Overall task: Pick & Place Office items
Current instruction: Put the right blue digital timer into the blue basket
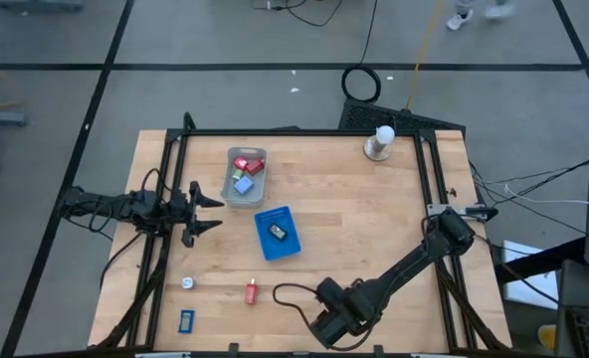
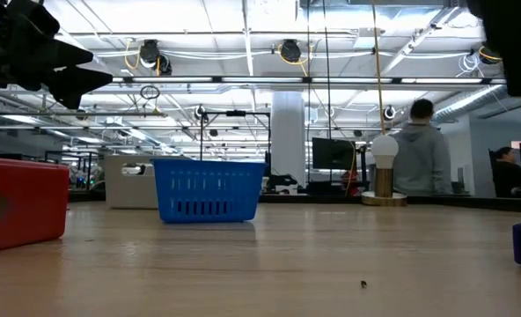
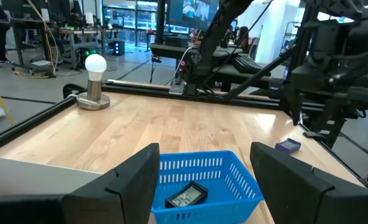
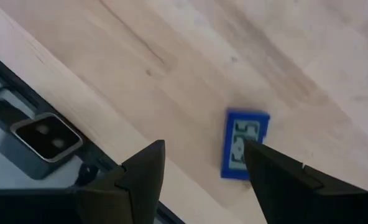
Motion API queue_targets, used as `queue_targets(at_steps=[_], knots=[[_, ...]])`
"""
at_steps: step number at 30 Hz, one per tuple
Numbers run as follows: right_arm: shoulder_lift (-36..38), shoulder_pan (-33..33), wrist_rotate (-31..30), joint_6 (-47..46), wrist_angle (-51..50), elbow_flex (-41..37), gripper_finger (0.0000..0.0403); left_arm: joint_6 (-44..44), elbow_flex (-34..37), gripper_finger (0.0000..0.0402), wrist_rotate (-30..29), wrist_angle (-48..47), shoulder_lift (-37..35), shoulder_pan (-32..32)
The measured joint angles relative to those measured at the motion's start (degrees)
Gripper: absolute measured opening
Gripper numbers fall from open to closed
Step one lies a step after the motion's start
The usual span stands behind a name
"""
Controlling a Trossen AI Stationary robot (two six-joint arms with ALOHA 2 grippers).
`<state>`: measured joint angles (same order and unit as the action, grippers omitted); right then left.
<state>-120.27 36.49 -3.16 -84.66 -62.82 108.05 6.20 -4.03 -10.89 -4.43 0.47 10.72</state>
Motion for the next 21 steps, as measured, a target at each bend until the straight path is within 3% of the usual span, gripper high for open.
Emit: queue_targets(at_steps=[13,21], knots=[[0.0,0.15,2.28,0.79,9.39,-10.12,0.0212,0.02,0.0,0.0255,0.02,-0.02,0.0,0.0],[0.3,0.15,2.84,3.12,6.7,-10.65,0.0212,0.02,0.0,0.0255,0.02,0.0,0.0,0.0]])
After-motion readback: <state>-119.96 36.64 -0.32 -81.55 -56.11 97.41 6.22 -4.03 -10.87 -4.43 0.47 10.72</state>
